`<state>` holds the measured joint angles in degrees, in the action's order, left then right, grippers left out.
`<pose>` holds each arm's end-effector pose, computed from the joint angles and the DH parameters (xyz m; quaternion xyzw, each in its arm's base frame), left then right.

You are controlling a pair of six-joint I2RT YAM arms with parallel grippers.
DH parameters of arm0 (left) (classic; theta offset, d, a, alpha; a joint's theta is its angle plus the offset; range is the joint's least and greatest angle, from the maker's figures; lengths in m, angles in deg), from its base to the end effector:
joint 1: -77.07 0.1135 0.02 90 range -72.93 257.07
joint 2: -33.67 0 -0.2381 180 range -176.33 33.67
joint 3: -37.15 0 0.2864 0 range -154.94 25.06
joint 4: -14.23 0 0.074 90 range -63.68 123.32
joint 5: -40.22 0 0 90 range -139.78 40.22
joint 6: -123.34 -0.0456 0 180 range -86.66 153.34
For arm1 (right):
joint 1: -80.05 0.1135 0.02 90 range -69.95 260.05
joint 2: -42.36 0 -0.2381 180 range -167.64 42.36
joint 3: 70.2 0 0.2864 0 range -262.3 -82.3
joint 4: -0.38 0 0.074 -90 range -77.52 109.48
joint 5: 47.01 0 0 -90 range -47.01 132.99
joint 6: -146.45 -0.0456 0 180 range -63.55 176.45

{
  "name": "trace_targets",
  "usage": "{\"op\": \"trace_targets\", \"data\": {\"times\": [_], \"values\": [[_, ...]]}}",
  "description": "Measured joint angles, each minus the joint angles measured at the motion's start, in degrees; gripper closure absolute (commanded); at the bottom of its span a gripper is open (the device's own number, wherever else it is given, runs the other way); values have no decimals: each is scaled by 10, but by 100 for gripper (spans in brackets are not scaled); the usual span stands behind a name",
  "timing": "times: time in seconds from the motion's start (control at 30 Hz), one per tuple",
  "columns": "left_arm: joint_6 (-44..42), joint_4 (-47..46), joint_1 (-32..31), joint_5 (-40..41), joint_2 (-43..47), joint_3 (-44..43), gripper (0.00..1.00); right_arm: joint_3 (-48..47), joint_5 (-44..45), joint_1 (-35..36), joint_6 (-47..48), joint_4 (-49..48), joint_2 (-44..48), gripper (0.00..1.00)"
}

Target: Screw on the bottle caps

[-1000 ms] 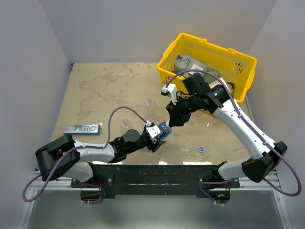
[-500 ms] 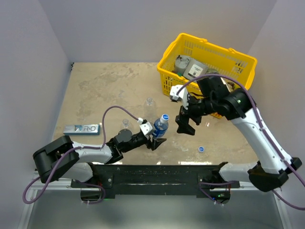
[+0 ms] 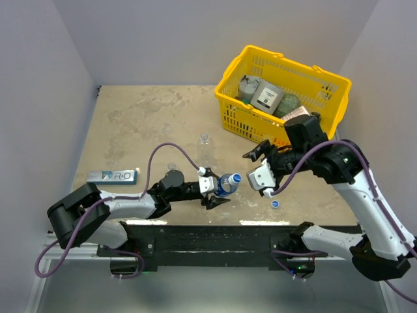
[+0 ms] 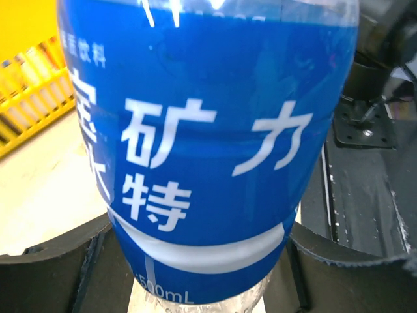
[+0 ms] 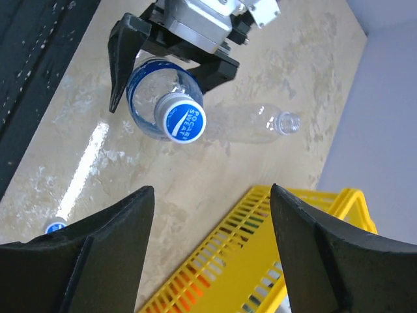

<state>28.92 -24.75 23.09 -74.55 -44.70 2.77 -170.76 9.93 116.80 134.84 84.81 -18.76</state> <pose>0.1569 -0.2482 0.1377 0.4778 0.5580 -0.4201 0.5328 0.1498 0.1429 0.4246 -0.8059 0.3830 0.1153 0.4364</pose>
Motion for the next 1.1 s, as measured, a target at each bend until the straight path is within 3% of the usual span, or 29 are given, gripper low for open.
{"op": "trace_targets", "data": {"times": [0.17,0.4,0.9,1.1], "values": [[-36,35,3,-38,-3,-21,100,0,-38,0,140,29,-45,37],[-52,68,6,-51,-3,-27,100,39,-56,17,225,38,-17,41],[-64,87,11,-55,-14,-43,100,65,-54,49,254,46,-11,39],[-72,91,11,-55,-14,-45,100,88,-42,57,266,46,-15,44]]}}
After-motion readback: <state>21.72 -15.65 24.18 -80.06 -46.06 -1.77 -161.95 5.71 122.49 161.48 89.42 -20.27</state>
